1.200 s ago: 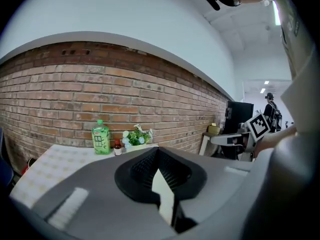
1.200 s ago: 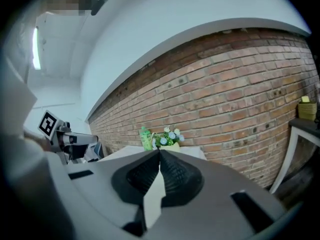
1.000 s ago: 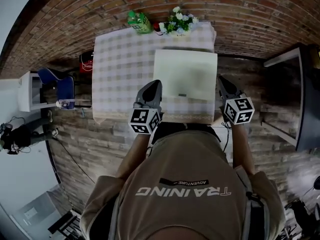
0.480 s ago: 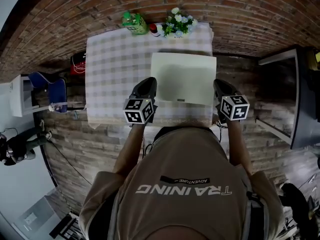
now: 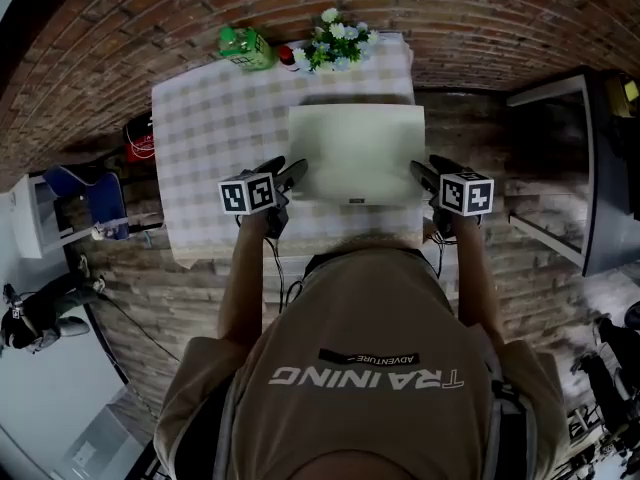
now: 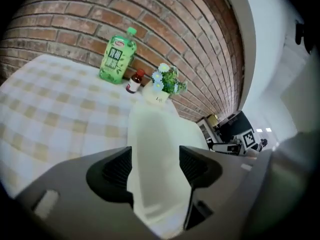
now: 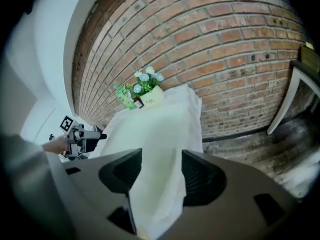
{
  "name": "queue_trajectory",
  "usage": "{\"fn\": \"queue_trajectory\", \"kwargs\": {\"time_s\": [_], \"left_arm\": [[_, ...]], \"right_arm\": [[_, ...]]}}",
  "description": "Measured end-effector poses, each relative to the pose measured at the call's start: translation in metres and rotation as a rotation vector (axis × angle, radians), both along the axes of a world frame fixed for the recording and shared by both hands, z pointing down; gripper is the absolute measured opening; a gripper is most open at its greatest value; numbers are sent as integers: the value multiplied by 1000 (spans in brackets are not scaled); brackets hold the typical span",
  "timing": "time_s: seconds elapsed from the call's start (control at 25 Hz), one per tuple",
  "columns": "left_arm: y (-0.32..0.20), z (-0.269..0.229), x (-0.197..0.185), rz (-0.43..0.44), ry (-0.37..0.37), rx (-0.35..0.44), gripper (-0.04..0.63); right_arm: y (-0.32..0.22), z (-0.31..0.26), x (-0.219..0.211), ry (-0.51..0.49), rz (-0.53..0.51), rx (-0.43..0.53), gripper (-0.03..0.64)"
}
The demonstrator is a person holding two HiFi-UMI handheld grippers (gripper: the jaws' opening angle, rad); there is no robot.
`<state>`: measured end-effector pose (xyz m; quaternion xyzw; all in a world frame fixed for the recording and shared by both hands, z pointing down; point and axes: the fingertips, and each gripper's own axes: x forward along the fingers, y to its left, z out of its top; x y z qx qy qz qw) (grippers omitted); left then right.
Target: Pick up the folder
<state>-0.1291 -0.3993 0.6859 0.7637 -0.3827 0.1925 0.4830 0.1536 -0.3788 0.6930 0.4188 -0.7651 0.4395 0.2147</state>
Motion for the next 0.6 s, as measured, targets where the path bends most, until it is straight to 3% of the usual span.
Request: {"fn": "queue_trajectory", "kwargs": {"time_s": [0.32,0.6], "left_arm": [[-5,32,10,73,17,-111,288],[-5,51,17,90,27,-165,316]], "right_arm": [[-2,33,-11,-71,-67,-161,245],[-3,46,-16,-135,-87,-227,273]]}}
